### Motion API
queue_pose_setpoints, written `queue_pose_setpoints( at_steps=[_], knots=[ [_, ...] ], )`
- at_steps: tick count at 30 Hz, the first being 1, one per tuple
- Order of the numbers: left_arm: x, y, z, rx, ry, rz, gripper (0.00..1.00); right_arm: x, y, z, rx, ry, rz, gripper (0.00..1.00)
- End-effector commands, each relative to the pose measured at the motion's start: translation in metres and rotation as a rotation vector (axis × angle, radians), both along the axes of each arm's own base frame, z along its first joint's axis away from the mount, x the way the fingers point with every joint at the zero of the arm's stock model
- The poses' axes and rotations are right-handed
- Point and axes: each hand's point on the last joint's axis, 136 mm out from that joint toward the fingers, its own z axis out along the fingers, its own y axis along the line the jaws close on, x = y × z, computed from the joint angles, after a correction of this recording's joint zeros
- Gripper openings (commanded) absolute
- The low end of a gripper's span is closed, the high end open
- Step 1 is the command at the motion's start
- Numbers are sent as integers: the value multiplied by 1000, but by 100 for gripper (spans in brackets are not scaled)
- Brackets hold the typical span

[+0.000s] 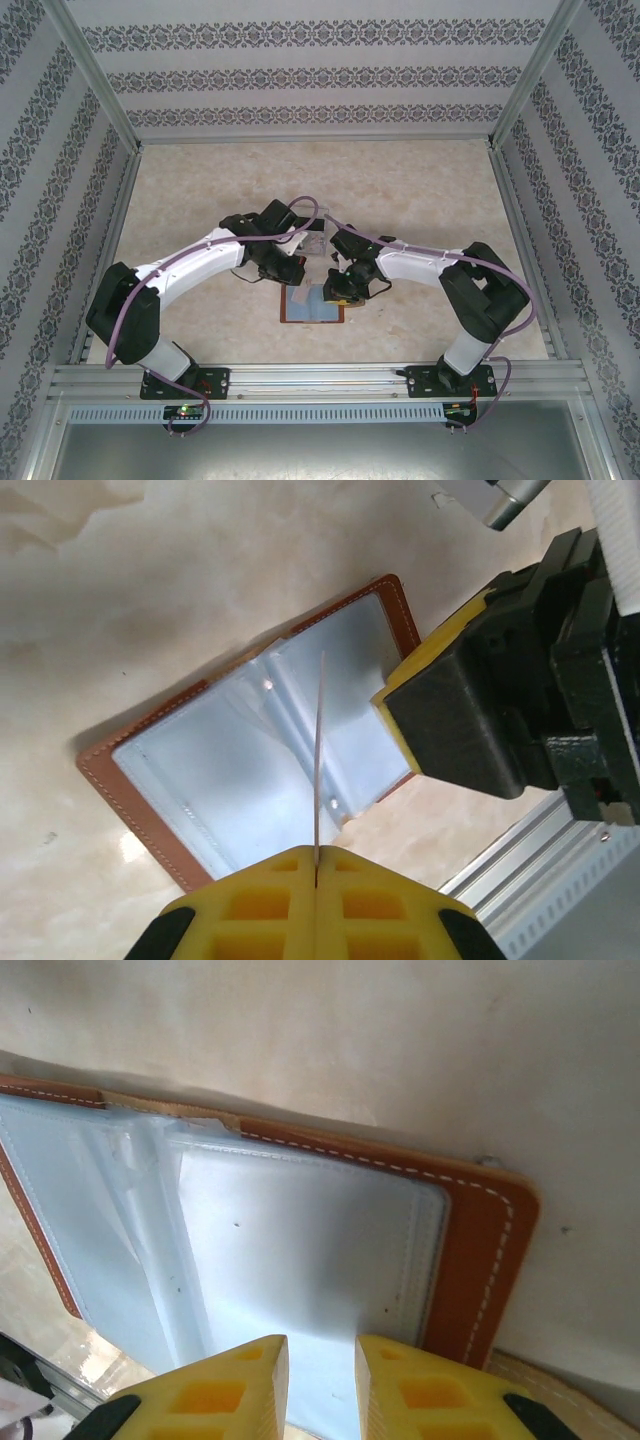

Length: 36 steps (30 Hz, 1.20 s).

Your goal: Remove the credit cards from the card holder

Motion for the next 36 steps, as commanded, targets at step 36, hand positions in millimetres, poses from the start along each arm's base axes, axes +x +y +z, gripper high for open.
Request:
queue_pose_setpoints(
  at_steps=[36],
  knots=[
    [75, 16, 19, 324, -380, -1121, 0, 43, -80, 68, 11, -193, -173, 26]
  ],
)
